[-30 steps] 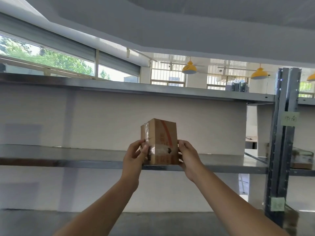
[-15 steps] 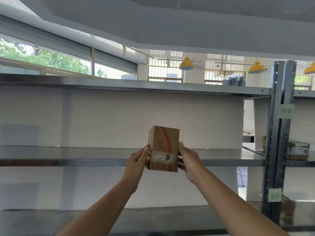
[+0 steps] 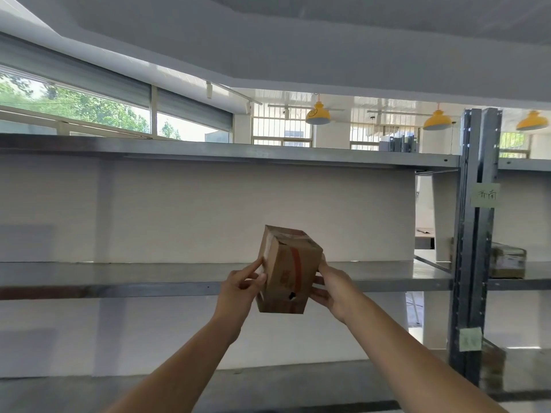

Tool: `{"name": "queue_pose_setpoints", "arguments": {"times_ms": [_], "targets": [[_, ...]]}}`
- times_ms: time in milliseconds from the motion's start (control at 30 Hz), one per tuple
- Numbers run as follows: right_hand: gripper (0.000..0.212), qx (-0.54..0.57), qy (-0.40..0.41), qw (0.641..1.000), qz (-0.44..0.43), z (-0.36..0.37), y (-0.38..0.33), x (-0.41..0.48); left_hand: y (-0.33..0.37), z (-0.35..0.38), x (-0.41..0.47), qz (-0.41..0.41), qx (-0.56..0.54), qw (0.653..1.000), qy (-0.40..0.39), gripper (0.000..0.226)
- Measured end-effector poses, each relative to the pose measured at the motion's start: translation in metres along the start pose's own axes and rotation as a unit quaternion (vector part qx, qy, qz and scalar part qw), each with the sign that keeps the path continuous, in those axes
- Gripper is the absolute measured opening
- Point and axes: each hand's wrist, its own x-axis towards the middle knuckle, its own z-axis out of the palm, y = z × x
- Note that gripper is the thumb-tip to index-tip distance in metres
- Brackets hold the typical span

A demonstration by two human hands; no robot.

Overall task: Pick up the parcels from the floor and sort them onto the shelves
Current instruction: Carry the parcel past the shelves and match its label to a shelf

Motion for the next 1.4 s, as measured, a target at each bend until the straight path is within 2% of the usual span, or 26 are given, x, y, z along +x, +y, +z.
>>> {"name": "queue_pose_setpoints", "arguments": {"times_ms": [233, 367, 567, 767, 867, 967, 1033, 1167, 1267, 1400], "targets": [[0.045, -0.017, -0.03, 0.998, -0.055, 0.004, -0.001, -0.004, 0.0, 0.004, -0.001, -0.037, -0.071, 0.996, 0.037, 0.023], [0.056, -0.038, -0.004, 0.998, -0.046, 0.004, 0.0, -0.005, 0.0, 0.007, 0.001, -0.063, -0.139, 0.986, 0.061, 0.028], [0.052, -0.042, -0.019, 0.998, -0.042, 0.005, 0.0, -0.007, 0.004, 0.01, -0.001, -0.074, -0.181, 0.979, 0.061, 0.026], [0.048, -0.035, -0.086, 0.995, -0.023, -0.003, 0.007, -0.001, -0.001, 0.012, 0.001, -0.075, -0.173, 0.98, 0.066, 0.032], [0.044, -0.031, -0.088, 0.995, -0.018, -0.005, 0.013, 0.001, -0.005, 0.012, -0.001, -0.073, -0.162, 0.982, 0.069, 0.037], [0.028, -0.026, -0.078, 0.996, -0.034, -0.004, 0.016, 0.003, -0.006, 0.014, -0.007, -0.074, -0.165, 0.981, 0.069, 0.038], [0.024, -0.035, -0.074, 0.995, -0.053, -0.004, 0.017, 0.005, -0.005, 0.014, -0.008, -0.069, -0.165, 0.982, 0.065, 0.041], [0.031, -0.047, -0.076, 0.994, -0.063, -0.007, 0.019, 0.007, -0.002, 0.011, -0.008, -0.05, -0.148, 0.986, 0.054, 0.028], [0.037, -0.001, -0.102, 0.992, -0.069, -0.01, 0.02, 0.003, -0.001, 0.007, -0.007, -0.045, -0.153, 0.986, 0.044, 0.019], [0.045, 0.022, -0.108, 0.989, -0.097, -0.008, 0.022, 0.005, -0.001, 0.002, -0.006, -0.039, -0.168, 0.984, 0.037, 0.027]]}}
